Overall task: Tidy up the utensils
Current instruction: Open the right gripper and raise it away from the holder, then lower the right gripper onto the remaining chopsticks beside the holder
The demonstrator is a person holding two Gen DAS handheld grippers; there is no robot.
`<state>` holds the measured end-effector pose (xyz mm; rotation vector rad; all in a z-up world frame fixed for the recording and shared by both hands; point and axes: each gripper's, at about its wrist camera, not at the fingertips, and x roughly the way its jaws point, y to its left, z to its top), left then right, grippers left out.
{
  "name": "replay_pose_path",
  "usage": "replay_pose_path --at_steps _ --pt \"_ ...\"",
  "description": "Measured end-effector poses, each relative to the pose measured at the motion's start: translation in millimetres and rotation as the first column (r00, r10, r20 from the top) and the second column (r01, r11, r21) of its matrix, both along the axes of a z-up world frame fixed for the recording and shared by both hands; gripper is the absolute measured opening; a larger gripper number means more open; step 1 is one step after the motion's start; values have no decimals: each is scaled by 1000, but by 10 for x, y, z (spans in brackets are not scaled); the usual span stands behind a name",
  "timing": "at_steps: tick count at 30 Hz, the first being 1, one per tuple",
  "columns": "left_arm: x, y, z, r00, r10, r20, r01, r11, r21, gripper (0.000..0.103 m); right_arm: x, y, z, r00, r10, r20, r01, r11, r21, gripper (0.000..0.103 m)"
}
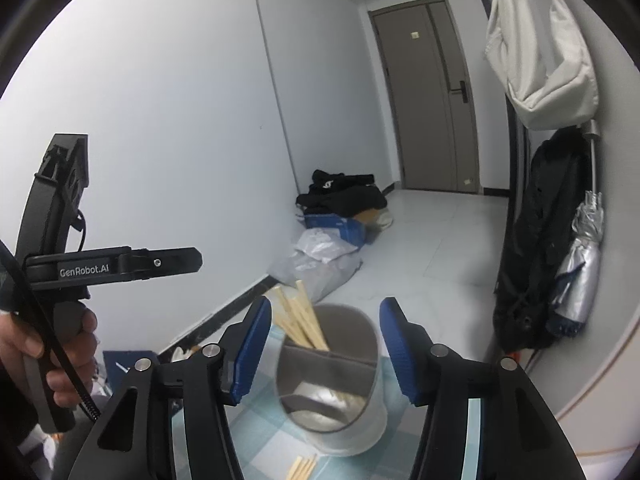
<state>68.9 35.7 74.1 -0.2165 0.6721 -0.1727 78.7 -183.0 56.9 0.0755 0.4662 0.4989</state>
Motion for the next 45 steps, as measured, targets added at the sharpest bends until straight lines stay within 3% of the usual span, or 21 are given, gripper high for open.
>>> replay_pose_path --at_steps 5,9,12,19,25,31,45 --pt "-179 -18 13 1000 6 23 -6 1000 16 74 -323 32 39 999 -22 29 22 1000 -11 63" --pt "-323 -11 -10 999 24 49 -26 999 39 85 -527 28 12 998 -49 40 50 999 -2 69" --pt "-431 -9 -55 997 28 65 -32 998 52 86 -641 20 -24 997 -67 39 67 998 0 69" --pt "-594 -37 -169 995 47 91 -52 997 61 94 -871 15 -173 994 -100 38 100 995 -13 77" --pt "-715 -65 -324 990 60 131 -72 993 88 94 -1015 -2 -346 991 -135 18 135 991 -16 80" --pt "-763 -64 -528 990 73 120 -85 992 96 94 -1108 9 -582 988 -156 -16 156 987 -28 81" --pt "-720 -37 -1197 997 82 8 -82 993 85 94 -1054 24 -1081 971 -195 -139 184 979 -88 82"
